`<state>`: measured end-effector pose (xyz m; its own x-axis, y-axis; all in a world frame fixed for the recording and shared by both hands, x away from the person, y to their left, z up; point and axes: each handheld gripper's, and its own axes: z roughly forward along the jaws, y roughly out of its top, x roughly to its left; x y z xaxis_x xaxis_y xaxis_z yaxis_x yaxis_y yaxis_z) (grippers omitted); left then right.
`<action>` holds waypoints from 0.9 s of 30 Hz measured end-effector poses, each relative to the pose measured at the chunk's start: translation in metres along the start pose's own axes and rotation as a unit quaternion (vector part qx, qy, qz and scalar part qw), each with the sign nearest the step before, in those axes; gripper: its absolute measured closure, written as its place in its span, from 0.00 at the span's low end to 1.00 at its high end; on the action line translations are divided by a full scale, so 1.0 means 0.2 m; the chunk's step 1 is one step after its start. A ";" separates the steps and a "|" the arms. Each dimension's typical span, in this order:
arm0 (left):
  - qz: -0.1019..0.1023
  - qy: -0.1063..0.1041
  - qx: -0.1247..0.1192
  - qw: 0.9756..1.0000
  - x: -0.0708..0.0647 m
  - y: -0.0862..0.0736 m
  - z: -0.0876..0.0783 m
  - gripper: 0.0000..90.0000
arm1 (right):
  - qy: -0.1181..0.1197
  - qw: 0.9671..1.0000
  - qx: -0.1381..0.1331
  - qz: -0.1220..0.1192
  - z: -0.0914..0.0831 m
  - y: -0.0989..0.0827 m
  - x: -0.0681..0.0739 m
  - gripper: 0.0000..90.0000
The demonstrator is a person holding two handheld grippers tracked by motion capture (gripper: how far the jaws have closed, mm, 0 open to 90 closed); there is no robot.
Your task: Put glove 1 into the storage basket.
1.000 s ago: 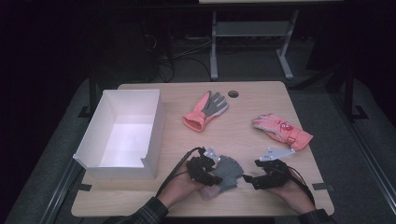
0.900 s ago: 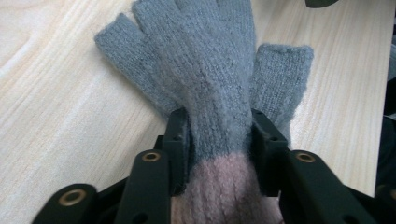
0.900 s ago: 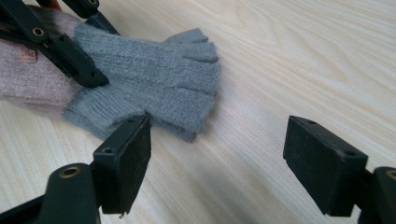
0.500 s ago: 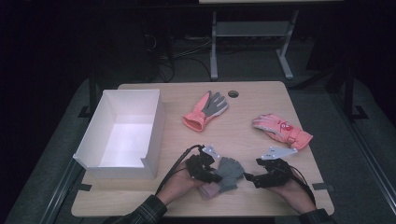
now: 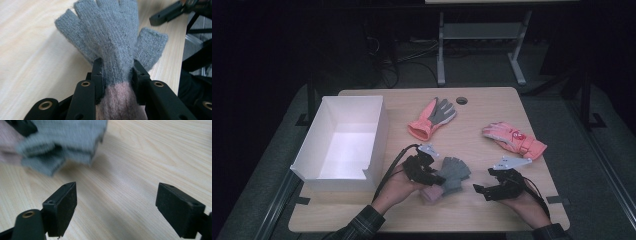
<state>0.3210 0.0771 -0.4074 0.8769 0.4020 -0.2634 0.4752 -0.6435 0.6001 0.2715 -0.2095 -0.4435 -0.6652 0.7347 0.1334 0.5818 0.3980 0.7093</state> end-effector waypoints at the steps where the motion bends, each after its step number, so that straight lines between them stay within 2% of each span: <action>1: -0.001 0.001 -0.001 1.000 0.00 0.00 -0.02 0.77 | 0.001 1.000 0.000 0.001 0.00 0.00 0.00 0.19; 10: -0.020 0.013 -0.014 1.000 0.01 0.05 -0.15 0.77 | -0.001 1.000 0.005 -0.003 0.01 0.00 0.01 0.18; 19: -0.021 0.033 -0.017 0.999 0.03 0.12 -0.32 0.77 | -0.006 1.000 0.001 0.003 0.01 0.00 0.00 0.18; 24: -0.019 0.051 -0.023 0.998 0.06 0.14 -0.42 0.77 | -0.006 1.000 -0.003 0.009 0.01 0.00 0.00 0.17; 27: -0.022 0.063 -0.027 0.997 0.08 0.15 -0.48 0.77 | -0.009 1.000 0.001 0.004 0.01 0.00 0.00 0.16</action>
<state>0.3421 0.1269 -0.3206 0.8378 0.5097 -0.1958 0.5055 -0.5885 0.6310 0.2720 -0.2084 -0.4453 -0.6523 0.7474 0.1260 0.5872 0.3932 0.7076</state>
